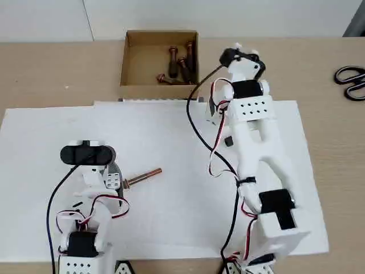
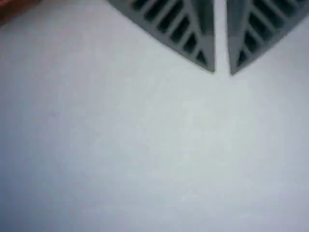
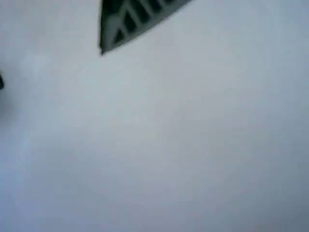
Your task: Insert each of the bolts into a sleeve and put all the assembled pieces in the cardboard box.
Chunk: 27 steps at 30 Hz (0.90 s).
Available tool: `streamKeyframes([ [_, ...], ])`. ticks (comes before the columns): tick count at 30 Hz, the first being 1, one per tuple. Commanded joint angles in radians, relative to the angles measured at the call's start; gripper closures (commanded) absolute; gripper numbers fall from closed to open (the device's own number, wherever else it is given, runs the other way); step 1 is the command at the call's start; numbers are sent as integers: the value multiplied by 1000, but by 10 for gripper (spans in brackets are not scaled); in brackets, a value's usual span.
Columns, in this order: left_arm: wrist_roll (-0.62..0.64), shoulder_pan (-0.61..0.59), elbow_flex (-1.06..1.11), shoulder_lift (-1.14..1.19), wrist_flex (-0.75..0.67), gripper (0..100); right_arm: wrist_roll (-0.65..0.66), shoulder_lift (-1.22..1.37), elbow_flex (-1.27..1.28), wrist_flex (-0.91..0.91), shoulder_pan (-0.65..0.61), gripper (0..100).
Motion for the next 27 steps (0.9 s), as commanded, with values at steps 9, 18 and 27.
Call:
streamKeyframes([
  [9,-2,-86,-4,-9,-23,994,-253,82,-9,65,12,835],
  [18,-2,-86,-4,-9,-23,994,-255,130,-9,56,25,834],
  [27,-2,-86,-4,-9,-23,994,-249,251,-132,59,70,833],
])
